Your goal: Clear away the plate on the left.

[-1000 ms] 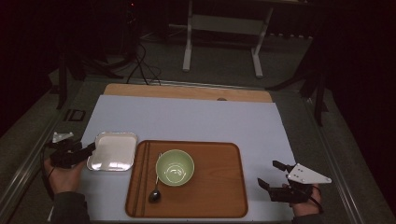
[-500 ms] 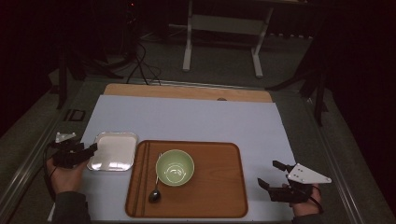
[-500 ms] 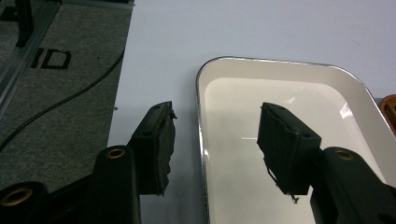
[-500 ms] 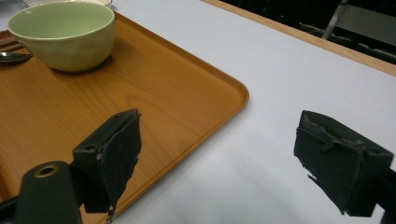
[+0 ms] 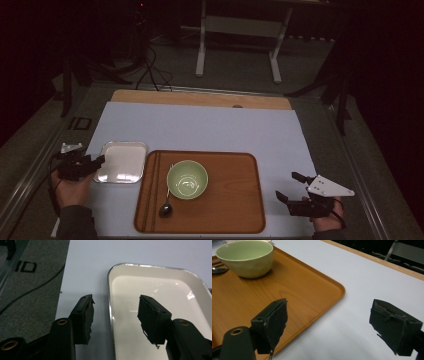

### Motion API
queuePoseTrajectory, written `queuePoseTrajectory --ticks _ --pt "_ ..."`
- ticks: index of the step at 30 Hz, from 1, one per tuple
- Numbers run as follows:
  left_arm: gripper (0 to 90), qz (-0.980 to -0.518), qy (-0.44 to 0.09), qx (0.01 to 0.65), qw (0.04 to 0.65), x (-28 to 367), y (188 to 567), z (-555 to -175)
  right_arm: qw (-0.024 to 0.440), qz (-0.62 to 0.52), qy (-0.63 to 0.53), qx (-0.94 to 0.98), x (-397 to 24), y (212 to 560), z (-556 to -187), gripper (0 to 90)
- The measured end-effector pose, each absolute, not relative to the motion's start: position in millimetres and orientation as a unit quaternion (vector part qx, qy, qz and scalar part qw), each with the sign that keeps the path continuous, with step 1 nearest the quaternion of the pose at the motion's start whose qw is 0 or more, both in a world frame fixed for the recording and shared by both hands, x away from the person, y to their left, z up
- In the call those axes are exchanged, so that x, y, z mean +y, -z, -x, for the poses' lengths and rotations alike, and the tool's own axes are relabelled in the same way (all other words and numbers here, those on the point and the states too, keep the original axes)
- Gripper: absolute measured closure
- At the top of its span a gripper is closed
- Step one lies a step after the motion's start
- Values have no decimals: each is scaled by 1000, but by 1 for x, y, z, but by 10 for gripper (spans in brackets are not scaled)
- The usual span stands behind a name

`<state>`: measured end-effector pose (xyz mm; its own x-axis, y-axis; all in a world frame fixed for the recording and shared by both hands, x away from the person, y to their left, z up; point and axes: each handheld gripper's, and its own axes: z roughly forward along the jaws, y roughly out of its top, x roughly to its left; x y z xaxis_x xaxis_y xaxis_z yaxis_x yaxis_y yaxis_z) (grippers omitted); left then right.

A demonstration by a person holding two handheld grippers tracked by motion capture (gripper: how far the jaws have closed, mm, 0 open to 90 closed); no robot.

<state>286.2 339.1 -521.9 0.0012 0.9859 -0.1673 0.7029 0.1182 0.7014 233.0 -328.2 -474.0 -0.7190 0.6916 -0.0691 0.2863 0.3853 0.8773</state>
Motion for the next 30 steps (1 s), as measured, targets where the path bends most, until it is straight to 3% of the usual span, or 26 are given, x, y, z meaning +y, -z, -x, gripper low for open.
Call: queuePoseTrajectory --ticks 5,19,23,30 --pt "490 -627 -200 679 325 339 527 -288 219 -304 -463 803 -328 474 -233 147" --pt "722 -622 -179 702 299 343 534 -289 219 -304 -462 804 -328 474 -233 147" --pt "842 -630 -176 694 301 341 534 -290 218 -305 -462 804 -328 474 -233 147" --pt "876 -612 -150 706 322 346 534 -290 217 -305 -461 804 -328 474 -233 147"
